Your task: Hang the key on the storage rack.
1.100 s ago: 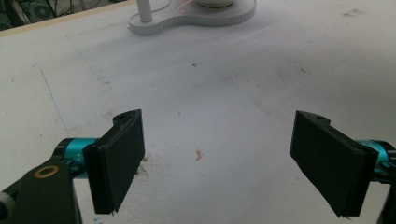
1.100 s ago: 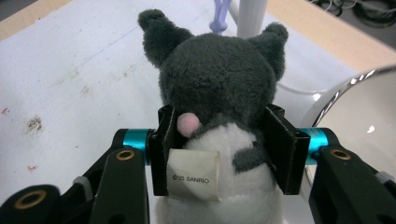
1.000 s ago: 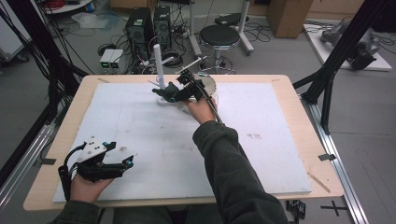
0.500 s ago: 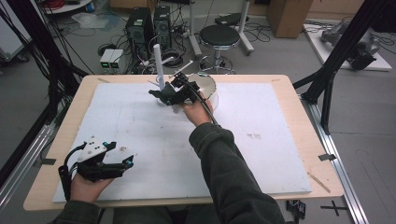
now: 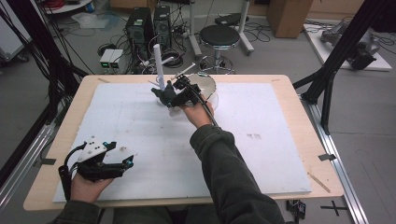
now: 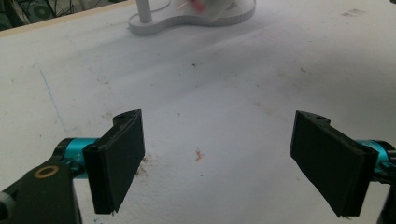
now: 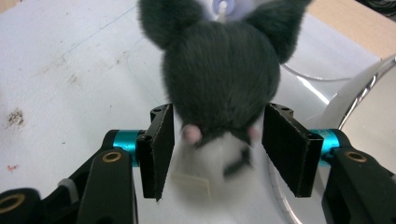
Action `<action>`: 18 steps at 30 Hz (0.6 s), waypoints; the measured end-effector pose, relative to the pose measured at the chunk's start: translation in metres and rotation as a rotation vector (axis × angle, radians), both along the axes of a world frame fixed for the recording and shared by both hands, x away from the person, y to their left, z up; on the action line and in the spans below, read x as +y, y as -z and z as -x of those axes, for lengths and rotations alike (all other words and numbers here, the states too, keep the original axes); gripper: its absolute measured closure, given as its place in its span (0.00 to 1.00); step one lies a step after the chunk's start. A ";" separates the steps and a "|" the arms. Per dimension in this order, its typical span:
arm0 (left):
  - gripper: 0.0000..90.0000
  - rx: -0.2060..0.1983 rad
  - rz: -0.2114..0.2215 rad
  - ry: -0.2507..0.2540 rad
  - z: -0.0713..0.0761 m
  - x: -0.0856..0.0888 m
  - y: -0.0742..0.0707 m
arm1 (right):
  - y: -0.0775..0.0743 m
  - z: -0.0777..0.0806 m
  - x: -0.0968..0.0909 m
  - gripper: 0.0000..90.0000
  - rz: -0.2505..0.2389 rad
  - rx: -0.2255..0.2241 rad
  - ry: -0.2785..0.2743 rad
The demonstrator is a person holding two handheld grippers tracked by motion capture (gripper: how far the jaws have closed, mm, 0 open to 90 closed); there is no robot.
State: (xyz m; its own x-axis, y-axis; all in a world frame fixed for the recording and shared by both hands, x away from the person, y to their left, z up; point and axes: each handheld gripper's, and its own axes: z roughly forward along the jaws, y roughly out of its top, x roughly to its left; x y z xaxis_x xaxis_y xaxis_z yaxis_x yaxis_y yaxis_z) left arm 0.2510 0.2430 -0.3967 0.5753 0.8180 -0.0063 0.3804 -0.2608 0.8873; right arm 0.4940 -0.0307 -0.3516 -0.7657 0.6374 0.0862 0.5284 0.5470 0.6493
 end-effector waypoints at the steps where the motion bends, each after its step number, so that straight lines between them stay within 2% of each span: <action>1: 0.20 -0.001 0.003 0.000 0.000 0.000 0.000 | 0.001 0.000 -0.001 0.46 -0.007 0.004 0.006; 2: 0.20 -0.003 0.002 -0.001 0.000 -0.001 0.000 | 0.002 -0.001 -0.003 0.44 -0.010 0.018 0.006; 5: 0.20 -0.003 -0.001 0.000 0.000 -0.001 0.000 | 0.001 0.000 -0.004 0.44 -0.010 0.018 0.003; 9: 0.20 -0.003 0.000 -0.002 0.000 -0.001 0.000 | -0.004 0.002 -0.005 0.43 -0.037 0.001 -0.007; 14: 0.20 -0.003 -0.002 0.000 0.000 -0.001 0.000 | -0.009 0.006 -0.009 0.40 -0.070 0.011 -0.019; 18: 0.20 -0.002 -0.006 0.001 0.000 -0.001 0.000 | -0.016 0.010 -0.014 0.39 -0.102 -0.004 -0.044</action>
State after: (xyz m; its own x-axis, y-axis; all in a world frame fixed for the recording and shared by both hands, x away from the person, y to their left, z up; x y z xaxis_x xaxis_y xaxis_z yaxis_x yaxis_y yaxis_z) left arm 0.2508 0.2423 -0.3965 0.5764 0.8172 -0.0001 0.3780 -0.2665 0.8866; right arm 0.4836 -0.0449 -0.3357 -0.7930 0.5914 0.1461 0.5028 0.5001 0.7050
